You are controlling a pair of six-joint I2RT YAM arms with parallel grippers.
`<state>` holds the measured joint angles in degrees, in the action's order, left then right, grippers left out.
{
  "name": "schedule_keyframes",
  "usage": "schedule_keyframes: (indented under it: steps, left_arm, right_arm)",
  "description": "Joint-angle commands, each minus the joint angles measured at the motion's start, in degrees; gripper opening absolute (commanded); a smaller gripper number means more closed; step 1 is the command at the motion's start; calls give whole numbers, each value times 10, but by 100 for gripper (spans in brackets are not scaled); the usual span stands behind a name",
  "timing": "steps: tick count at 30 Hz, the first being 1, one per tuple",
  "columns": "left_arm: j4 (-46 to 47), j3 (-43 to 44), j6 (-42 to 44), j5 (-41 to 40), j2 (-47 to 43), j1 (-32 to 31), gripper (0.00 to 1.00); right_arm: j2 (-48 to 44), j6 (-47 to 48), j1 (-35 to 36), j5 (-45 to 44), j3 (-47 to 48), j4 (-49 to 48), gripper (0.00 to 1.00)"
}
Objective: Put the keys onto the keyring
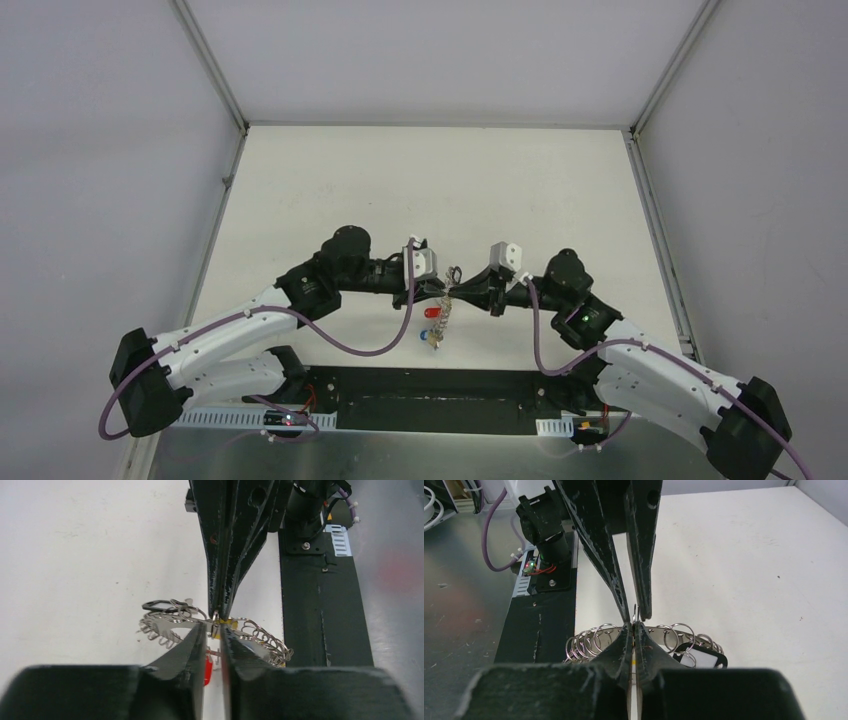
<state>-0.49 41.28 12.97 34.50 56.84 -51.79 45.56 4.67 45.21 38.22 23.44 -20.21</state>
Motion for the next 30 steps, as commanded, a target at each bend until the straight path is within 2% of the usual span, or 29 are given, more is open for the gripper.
schedule_keyframes:
  steps: [1,4,6,11,16,22,24,27,30]
  left_arm:
    - [20,6,12,-17,-24,-4,24]
    - [-7,8,29,-14,-29,-4,36]
    - [-21,10,39,-11,-31,-4,40]
    - [-39,18,48,5,-10,-4,41]
    - [-31,27,43,19,21,-4,41]
    - [44,11,24,22,47,-13,40]
    - [62,6,18,22,54,-16,39]
    - [78,6,14,30,67,-22,33]
    - [86,10,11,44,80,-28,32]
  right_arm:
    - [-11,27,0,13,29,49,0]
    - [-4,54,0,14,65,149,0]
    - [6,76,0,8,93,223,0]
    - [34,123,0,-5,161,377,0]
    - [69,144,0,-16,225,486,0]
    - [103,146,0,-8,269,552,0]
    - [104,145,0,0,272,553,0]
    - [102,140,0,5,270,544,0]
    - [101,132,0,10,267,535,0]
